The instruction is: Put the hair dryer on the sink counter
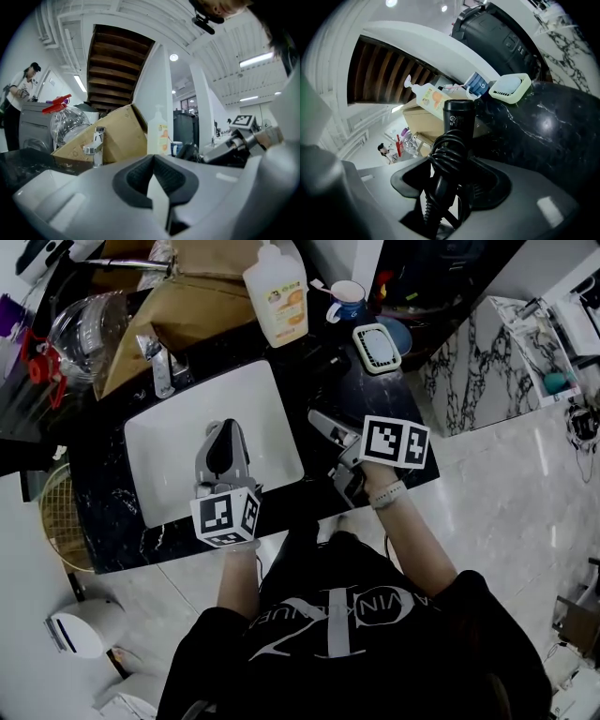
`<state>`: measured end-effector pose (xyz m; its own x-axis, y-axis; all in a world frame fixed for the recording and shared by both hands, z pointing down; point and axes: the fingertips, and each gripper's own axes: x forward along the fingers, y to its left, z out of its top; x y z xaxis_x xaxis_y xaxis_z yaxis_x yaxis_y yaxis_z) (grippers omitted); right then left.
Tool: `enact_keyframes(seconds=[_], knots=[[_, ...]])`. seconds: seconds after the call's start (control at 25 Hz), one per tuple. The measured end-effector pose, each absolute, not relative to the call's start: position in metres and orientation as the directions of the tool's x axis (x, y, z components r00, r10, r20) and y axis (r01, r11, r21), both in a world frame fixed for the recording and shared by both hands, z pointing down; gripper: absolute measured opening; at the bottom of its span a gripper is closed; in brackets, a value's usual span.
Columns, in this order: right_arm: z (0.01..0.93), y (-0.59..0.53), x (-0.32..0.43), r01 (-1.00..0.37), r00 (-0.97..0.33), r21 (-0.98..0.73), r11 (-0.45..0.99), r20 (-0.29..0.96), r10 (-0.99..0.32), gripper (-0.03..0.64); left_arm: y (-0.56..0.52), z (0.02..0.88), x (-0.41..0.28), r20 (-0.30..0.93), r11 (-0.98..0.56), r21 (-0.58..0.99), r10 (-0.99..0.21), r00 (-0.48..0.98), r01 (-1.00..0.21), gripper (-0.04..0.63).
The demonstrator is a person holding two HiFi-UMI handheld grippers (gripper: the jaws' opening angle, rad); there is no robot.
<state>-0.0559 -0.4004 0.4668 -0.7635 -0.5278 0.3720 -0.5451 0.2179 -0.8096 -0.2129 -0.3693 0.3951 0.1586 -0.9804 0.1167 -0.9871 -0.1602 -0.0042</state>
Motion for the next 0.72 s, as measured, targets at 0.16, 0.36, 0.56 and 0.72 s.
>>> enact_keyframes(seconds=[0.16,0.36,0.56,0.72], knots=[[0.465,-0.411,-0.059,-0.481,-0.784,-0.859,0.175,0.333,-0.523,0.265,-0.375,0.397,-0.211,0.126,-0.177,0.011,-0.976,0.177,-0.984,0.000],[0.464,-0.418,-0.058,-0.404,-0.797,-0.908,0.113,0.290,-0.530,0.267,-0.377,0.401,-0.208,0.141,-0.192,0.020,-0.971,0.192,-0.981,0.000],[0.466,-0.421,-0.058,-0.345,-0.801,-0.936,0.069,0.256,-0.541,0.267,-0.378,0.403,-0.207,0.149,-0.194,0.032,-0.969,0.197,-0.980,0.000],[0.473,-0.424,-0.050,-0.283,-0.789,-0.959,-0.002,0.234,-0.567,0.264,-0.377,0.404,-0.203,0.153,-0.206,0.033,-0.966,0.209,-0.978,0.000]])
